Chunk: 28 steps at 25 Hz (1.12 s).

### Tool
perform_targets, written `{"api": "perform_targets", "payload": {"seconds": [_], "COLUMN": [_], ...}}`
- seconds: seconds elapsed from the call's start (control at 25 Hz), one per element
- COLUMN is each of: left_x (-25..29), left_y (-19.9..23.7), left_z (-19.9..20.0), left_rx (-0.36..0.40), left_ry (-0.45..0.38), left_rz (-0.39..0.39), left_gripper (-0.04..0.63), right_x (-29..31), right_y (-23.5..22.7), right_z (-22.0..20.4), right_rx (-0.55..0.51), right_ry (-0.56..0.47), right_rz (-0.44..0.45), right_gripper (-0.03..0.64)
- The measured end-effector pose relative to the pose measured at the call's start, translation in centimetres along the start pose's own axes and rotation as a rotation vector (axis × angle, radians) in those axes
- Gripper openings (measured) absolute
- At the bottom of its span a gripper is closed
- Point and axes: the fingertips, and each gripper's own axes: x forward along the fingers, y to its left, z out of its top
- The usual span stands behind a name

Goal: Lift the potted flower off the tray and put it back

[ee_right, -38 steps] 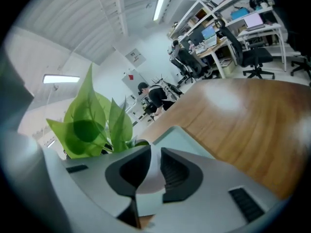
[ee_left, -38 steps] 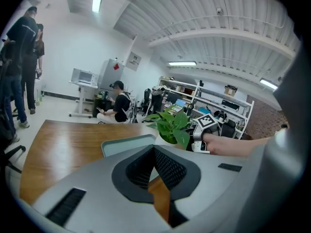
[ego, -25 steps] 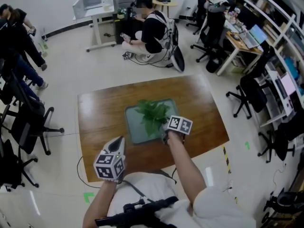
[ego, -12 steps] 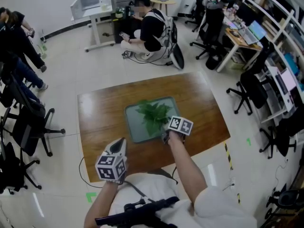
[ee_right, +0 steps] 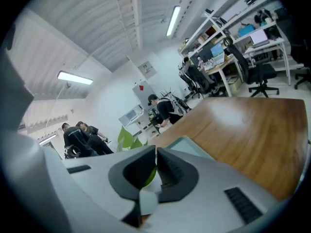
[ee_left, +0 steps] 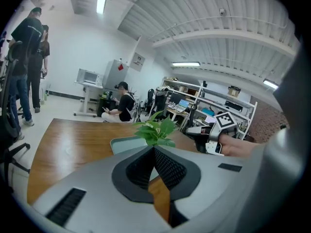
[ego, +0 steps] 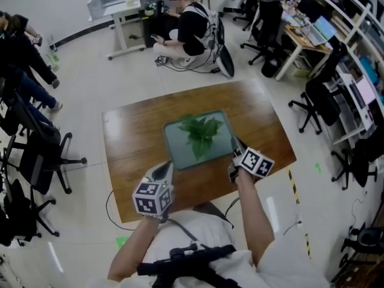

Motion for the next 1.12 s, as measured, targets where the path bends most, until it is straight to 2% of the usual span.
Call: {"api": "perform_targets", "payload": {"seconds": [0.04,0.2,0.4,0.48,0.64,0.72,1.12], "left_x": [0.1,0.4,1.1,1.3,1.2,1.1,1.1], "left_y": [-0.1,-0.3,-1.9,-2.7,-3.5,-3.6,-3.2], "left_z": [0.2,1.1,1.0,0.9,0.4,0.2,0.0], "left_rx": [0.003,0.014,0.043,0.055,0.06,0.062,0.049], "left_ry": [-0.005,-0.011,0.006,0.014,0.024,0.028,0.026], "left_rz": [-0.008,-0.04,-0.092,-0.11,-0.132,-0.137,-0.132], "left_gripper": [-0.005,-0.005,-0.005,-0.005,-0.005,-0.005,-0.005], "right_x": [-1.1,-4.8,-8.0,-8.4,-8.3,-8.5,-8.4], "right_y": [0.5,3.2,7.5,8.4,9.0,9.2,9.5], "right_z": [0.5,1.0,-2.1,-3.3,-6.4,-7.0,-6.0], "right_rx": [-0.007,-0.056,-0.25,-0.287,-0.237,-0.252,-0.271], "right_ry": [-0.022,-0.062,-0.023,-0.02,0.005,0.018,0.002], "right_rz": [0.005,0.037,0.051,0.038,0.043,0.039,0.039], "right_gripper": [-0.002,-0.002,-0.002,-0.002,-0.002,-0.002,-0.002]}}
